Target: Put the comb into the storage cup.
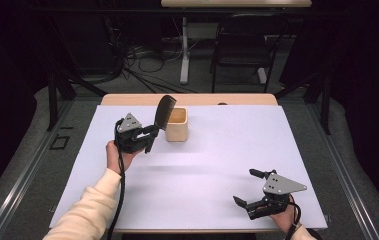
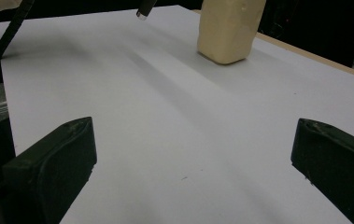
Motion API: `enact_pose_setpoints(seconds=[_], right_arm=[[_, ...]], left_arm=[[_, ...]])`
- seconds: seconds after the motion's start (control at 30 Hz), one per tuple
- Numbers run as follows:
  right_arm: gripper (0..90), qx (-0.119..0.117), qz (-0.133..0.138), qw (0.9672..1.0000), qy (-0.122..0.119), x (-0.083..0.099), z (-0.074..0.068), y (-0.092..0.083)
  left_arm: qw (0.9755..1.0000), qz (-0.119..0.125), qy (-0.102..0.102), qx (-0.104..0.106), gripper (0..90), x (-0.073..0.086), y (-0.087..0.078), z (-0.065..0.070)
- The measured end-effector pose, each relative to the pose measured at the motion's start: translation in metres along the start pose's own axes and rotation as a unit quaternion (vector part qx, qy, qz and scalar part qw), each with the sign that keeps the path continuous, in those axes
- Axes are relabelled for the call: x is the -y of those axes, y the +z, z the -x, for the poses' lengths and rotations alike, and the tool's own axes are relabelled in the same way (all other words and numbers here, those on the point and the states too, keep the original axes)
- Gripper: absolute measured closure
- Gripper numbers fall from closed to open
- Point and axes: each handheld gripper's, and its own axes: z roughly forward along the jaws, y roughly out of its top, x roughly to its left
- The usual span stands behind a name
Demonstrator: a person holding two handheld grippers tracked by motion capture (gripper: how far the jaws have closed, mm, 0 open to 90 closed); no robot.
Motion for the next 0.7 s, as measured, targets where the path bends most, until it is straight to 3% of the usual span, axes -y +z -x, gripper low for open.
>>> enact_pose_setpoints(seconds=[0.7], right_arm=[[0.0,0.001,-0.002,1.0000,0.000,0.000,0.000,0.000]], left_arm=[[1.0000,-0.009,0.002,0.002,72.2,-0.026,0.011,-0.006]])
